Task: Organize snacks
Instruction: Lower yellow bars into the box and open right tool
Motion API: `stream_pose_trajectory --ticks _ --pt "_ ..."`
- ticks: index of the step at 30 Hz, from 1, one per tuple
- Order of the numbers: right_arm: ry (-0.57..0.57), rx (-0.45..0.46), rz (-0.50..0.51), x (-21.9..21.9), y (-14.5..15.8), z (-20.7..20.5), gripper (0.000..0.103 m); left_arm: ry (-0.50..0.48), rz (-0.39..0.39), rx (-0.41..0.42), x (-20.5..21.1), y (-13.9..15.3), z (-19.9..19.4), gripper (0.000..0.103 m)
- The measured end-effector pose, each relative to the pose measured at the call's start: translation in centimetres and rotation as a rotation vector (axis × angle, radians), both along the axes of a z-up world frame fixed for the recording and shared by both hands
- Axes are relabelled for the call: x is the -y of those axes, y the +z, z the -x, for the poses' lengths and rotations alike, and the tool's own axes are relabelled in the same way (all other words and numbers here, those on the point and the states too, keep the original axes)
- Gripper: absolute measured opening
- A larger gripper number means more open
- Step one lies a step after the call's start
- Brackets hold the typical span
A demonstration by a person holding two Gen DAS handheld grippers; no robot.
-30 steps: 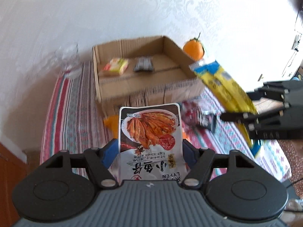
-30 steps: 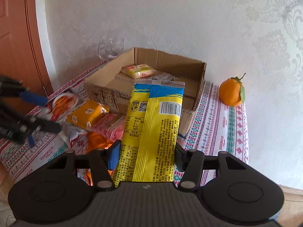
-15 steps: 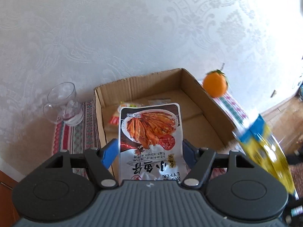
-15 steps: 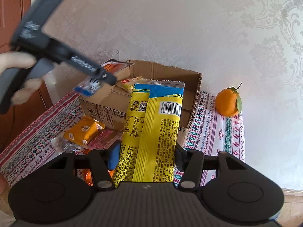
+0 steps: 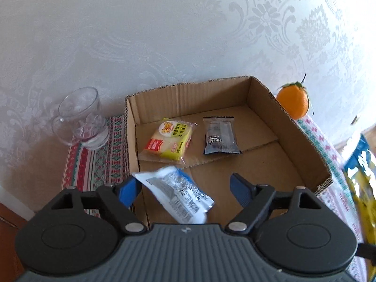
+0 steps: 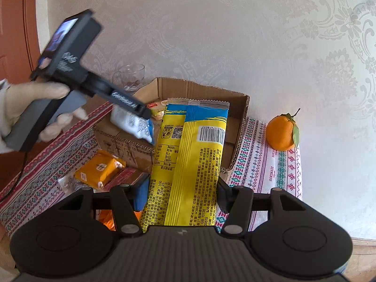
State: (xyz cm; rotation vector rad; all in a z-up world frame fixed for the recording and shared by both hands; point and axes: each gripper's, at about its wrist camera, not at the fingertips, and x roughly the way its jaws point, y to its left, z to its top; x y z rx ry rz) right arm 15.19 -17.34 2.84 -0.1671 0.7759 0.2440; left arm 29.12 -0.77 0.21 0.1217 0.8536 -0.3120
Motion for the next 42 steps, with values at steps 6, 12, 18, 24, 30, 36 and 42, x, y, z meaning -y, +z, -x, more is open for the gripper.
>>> stream_pose_trajectory --ticks 6,12,18,24,30,36,42 --pt "-0.011 0.019 0.0 -0.4 0.7 -1.4 0.061 0.015 0.026 0.051 -1.5 1.0 1.7 0.083" --pt "-0.022 0.036 0.003 -0.7 1.3 -3.1 0.061 -0.015 0.062 0.122 -2.9 2.4 4.6 0.083" --pt "-0.031 0.042 -0.005 -0.7 1.9 -5.6 0.061 -0.008 0.096 0.15 -4.3 1.5 9.5 0.094" --pt "-0.047 0.018 0.003 -1.0 1.5 -9.7 0.061 0.028 0.155 0.112 -4.7 -0.4 13.5 0.094" --pt "-0.076 -0.027 0.001 -1.4 0.1 -14.1 0.061 0.043 0.126 0.136 -4.2 -0.9 15.8 0.094" --pt "-0.127 -0.089 -0.009 -1.1 -1.9 -18.0 0.061 0.04 0.096 0.157 -3.8 -0.9 16.5 0.094" --pt "-0.149 -0.086 -0.01 -0.9 -2.9 -19.2 0.091 0.055 0.105 0.143 -4.3 -1.1 16.5 0.094"
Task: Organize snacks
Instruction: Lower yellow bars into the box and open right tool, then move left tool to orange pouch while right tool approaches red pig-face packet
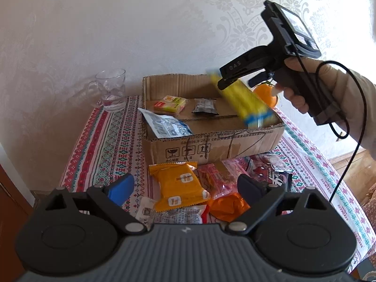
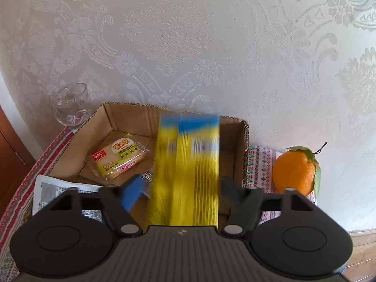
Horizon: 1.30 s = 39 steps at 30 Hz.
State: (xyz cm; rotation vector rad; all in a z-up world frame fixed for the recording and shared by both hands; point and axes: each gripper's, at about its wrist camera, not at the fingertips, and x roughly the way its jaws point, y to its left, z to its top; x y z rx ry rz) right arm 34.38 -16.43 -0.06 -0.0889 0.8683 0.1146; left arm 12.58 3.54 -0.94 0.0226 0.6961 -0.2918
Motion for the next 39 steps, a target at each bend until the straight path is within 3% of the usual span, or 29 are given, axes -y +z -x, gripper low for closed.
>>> stream_pose_trajectory --ticks 2,6,17,24,31,39 --pt "-0.001 0.018 0.005 0.0 0.2 0.4 0.098 0.006 0.003 -0.001 -0.2 0.0 0.0 0.094" --pt "0.022 0.041 0.028 -0.3 0.9 1.7 0.103 0.014 0.004 -0.003 -0.4 0.0 -0.1 0.094" --pt "0.053 0.142 0.067 -0.6 2.3 8.8 0.103 -0.005 -0.018 -0.011 -0.1 -0.3 0.4 0.094" --pt "0.01 0.177 0.089 0.3 1.0 13.4 0.103 -0.008 -0.033 -0.043 -0.1 -1.1 0.2 0.094" --pt "-0.079 0.058 0.099 2.0 -3.2 15.3 0.103 0.005 -0.035 -0.072 0.0 -1.7 -0.3 0.094" --pt "-0.14 -0.031 0.066 3.1 -6.5 14.3 0.103 0.013 -0.046 -0.101 0.5 -2.1 -0.8 0.094"
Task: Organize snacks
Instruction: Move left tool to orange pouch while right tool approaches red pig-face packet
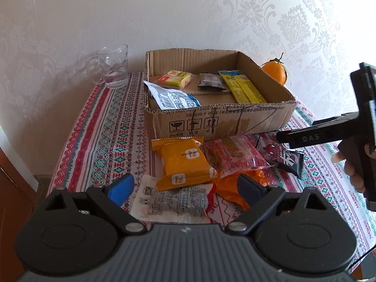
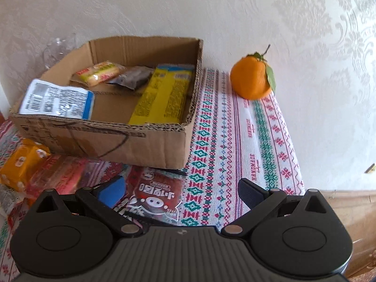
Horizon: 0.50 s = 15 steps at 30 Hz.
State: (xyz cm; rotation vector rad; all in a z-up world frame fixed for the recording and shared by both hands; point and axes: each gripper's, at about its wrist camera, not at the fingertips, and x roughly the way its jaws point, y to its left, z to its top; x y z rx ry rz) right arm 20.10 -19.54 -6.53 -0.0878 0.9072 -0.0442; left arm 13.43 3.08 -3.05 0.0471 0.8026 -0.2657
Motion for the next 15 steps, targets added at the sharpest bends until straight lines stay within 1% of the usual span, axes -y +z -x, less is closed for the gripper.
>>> stream_pose_trajectory --ticks 3,8,13,15 --pt "0.0 -0.022 0.003 -0.1 -0.8 -0.7 0.103 0.004 -0.004 -0.006 0.1 -0.1 -0.2 0.094" --pt "-0.012 -0.02 -0.005 0.3 -1.1 -1.4 0.103 0.022 -0.007 -0.021 0.0 -0.4 -0.8 0.094" --pt "-0.024 -0.052 0.023 1.3 -1.8 -1.4 0.103 0.027 -0.014 -0.029 0.2 -0.6 -1.7 0.094" --pt "-0.017 -0.046 -0.001 1.9 -2.0 -1.1 0.103 0.035 -0.009 -0.036 0.3 -0.7 -2.1 0.094"
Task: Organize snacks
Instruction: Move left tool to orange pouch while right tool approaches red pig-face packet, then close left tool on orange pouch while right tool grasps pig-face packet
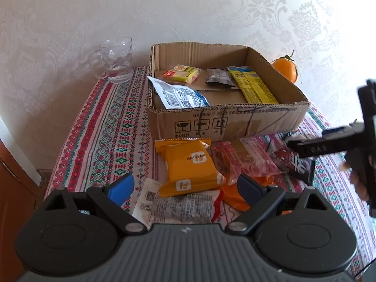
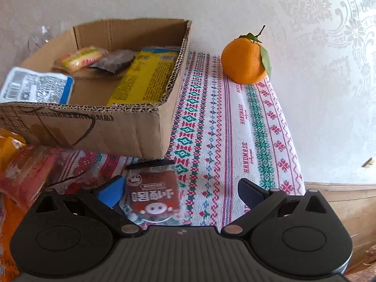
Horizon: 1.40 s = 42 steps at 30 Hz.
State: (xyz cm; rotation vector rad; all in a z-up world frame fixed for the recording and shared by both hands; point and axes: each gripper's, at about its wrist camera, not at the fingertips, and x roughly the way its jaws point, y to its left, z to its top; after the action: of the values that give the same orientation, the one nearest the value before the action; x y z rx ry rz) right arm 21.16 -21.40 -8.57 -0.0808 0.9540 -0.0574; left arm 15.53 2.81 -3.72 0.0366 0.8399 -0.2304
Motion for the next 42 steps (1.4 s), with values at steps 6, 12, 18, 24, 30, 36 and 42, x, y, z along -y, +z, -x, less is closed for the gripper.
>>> stream_pose_trajectory --ticks 6,12,18,24,30,36,42 --pt "0.039 0.0 -0.026 0.8 -0.1 0.8 0.103 0.03 0.002 -0.012 0.2 -0.4 -1.3 0.094" --pt "0.06 0.024 -0.029 1.1 0.0 1.9 0.103 0.061 -0.006 -0.002 0.5 -0.9 -2.7 0.094" --pt "0.058 0.035 -0.03 1.1 0.0 2.0 0.103 0.087 -0.011 -0.012 0.9 -2.0 -3.7 0.092" --pt "0.056 0.052 -0.03 1.0 0.0 2.2 0.103 0.092 -0.012 -0.022 1.6 -2.6 -4.0 0.075" --pt "0.101 0.071 -0.037 0.6 0.1 2.8 0.095 0.097 -0.003 -0.052 2.0 -3.4 -4.4 0.064" --pt "0.162 0.088 -0.043 -0.2 0.5 2.9 0.073 0.098 0.001 -0.055 2.0 -3.6 -4.6 0.061" --pt "0.186 0.086 -0.028 -1.0 0.8 2.8 0.051 0.098 0.017 -0.057 1.8 -3.7 -4.7 0.054"
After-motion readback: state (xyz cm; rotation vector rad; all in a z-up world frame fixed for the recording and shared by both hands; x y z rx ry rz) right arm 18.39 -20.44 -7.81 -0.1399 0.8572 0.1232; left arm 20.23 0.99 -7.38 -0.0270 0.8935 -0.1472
